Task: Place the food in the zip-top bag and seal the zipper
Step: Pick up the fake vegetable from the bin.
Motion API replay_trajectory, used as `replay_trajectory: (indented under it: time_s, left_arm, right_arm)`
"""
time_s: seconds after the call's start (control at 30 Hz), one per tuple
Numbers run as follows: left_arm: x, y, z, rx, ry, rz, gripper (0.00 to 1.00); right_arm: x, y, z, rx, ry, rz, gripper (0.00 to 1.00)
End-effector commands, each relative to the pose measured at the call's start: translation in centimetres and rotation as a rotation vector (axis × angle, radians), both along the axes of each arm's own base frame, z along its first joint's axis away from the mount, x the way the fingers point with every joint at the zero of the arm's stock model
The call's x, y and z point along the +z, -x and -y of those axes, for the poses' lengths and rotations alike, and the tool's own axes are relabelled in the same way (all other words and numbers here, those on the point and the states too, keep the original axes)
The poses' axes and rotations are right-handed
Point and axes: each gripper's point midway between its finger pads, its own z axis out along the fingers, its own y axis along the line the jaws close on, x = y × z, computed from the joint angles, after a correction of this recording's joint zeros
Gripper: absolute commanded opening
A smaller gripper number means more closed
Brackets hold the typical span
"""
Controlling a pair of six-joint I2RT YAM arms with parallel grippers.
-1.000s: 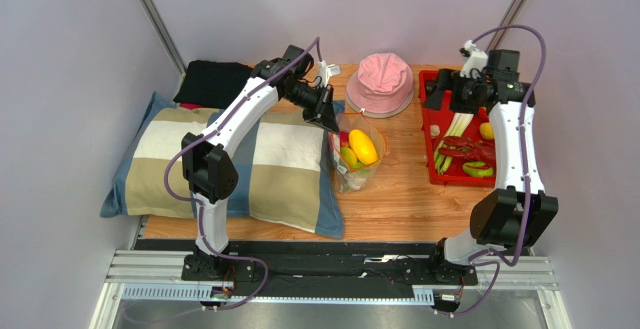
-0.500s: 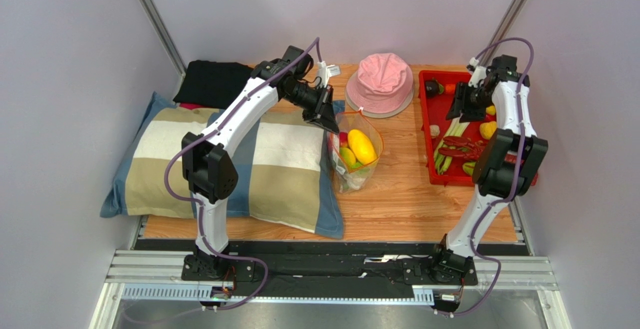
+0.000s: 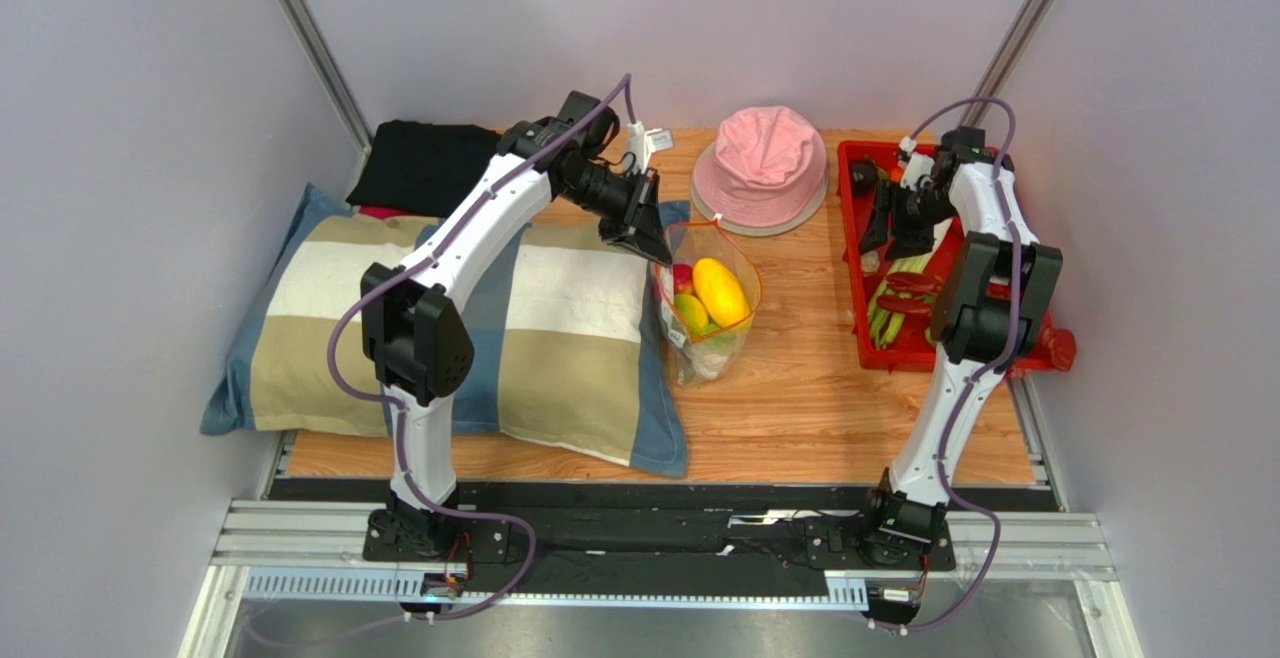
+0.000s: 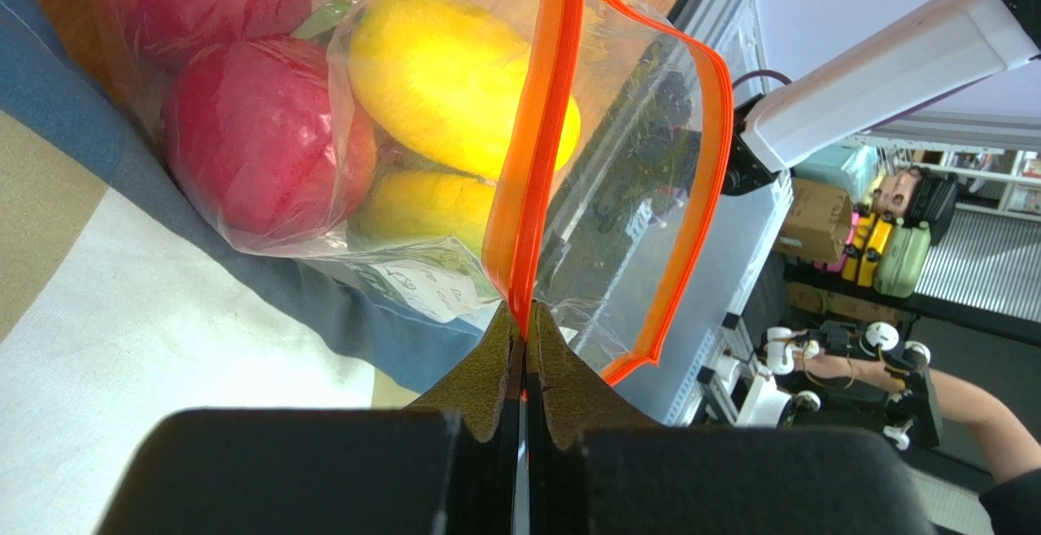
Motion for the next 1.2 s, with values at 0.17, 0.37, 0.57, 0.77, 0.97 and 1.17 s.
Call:
replay_trajectory:
  time_s: [0.17,0.37,0.57,0.77,0.97,1.17]
  left_arm:
    - [1.3,-0.3,-0.6,-0.014,0.029,0.048,0.0]
    - [1.3,-0.4,-0.7,-0.014,0.03,0.052,0.0]
    - [1.6,-0.2,-0.8,-0.017,0.033,0.067,0.0]
    - [1.7,-0.1,-0.8,-0.015,0.039,0.072,0.0]
    - [2.0,-0.1,-0.8,-0.008,0.044,0.078,0.0]
    - [2.0,-0.1,-0.8,0.0,0.041,0.077,0.0]
  right_arm:
    - [-1.7,-0.1,-0.7,0.017,-0.031,-0.033,0.59]
    - [-2.1,0.6,-0.4,0.014,-0.015,-0.055,0.56]
    - [1.8,1.0,0.2,-0.002,-0.011,0.011,0.26]
    - [8.3,1.5,1.3,-0.015,0.004,0.126,0.17]
    - [14.9,2.5,-0.9,0.066,-0.037,0.27,0.16]
    - [22.8,5.7,-9.3,0.255,-0.187,0.463,0.19]
